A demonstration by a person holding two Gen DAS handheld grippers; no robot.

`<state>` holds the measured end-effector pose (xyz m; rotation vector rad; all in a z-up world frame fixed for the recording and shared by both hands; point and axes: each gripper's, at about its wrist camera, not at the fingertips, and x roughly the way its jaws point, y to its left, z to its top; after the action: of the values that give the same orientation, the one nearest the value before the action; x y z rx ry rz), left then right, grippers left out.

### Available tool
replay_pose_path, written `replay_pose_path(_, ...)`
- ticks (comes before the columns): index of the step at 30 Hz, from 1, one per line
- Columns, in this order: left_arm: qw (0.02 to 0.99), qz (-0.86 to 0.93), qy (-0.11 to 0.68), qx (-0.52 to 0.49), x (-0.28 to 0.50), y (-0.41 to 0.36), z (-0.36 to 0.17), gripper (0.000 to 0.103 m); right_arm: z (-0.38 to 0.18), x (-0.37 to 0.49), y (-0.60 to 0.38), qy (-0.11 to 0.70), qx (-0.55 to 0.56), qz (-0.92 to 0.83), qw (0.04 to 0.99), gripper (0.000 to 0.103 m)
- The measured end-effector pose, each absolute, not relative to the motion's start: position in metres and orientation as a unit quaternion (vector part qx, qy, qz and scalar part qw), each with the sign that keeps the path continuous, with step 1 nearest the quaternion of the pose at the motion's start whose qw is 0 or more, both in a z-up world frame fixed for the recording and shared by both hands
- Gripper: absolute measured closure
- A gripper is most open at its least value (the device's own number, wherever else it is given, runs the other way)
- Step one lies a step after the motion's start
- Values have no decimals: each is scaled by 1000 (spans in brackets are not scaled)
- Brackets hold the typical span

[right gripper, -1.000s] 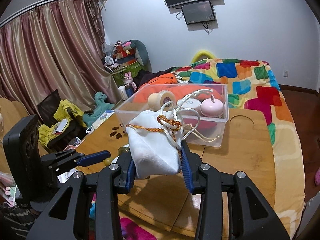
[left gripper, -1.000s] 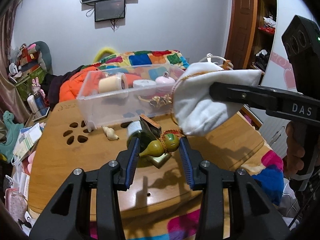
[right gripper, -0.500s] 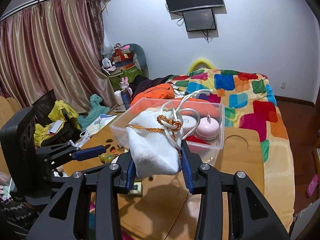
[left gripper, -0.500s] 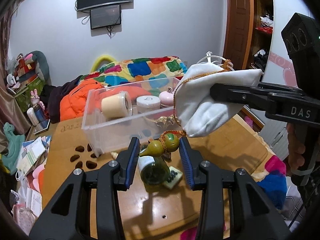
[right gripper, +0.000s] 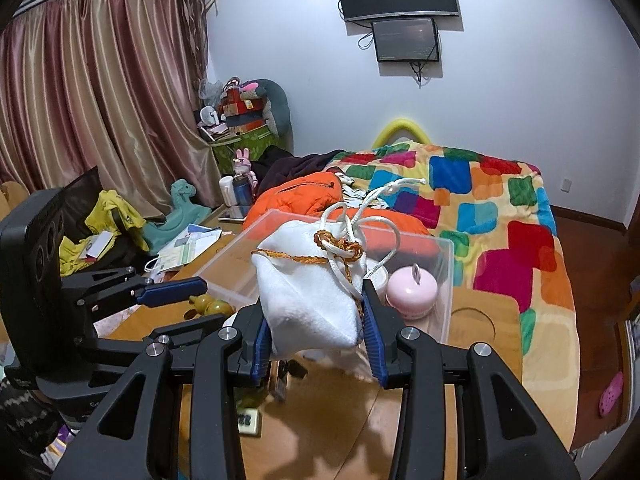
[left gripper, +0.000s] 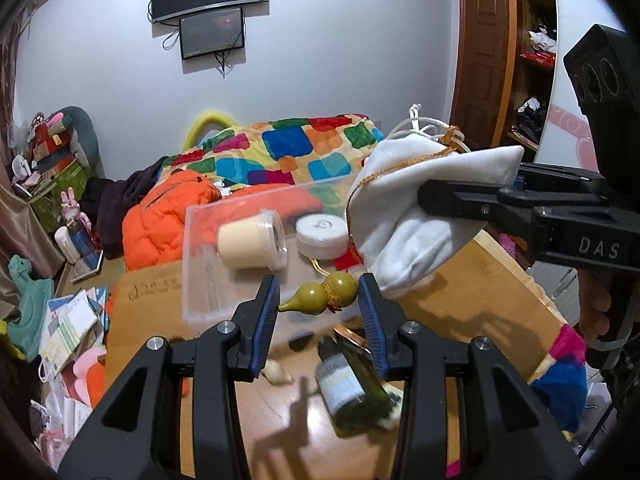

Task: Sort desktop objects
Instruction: 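Carry the white cloth bag over the clear box and release it with the right tool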

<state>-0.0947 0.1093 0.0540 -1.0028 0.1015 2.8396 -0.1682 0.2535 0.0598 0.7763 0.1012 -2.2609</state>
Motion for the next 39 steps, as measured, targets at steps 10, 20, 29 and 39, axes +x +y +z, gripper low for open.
replay_pose_path(10, 53, 939, 44, -336, -138, 89, 49, 63, 56, -197, 232, 52, 304, -878, 366, 67)
replay_pose_path(20, 39, 934, 30, -355, -173, 69, 30, 63, 38, -226, 222, 53, 322, -875, 359, 67)
replay_pose_path(29, 33, 932, 33, -360, -187, 64, 18, 63, 18, -241, 208, 86, 337, -869, 351, 68)
replay_pose_path(39, 18, 939, 43, -340, -179, 62, 20, 39, 5, -239, 198, 146, 327, -873, 330, 66)
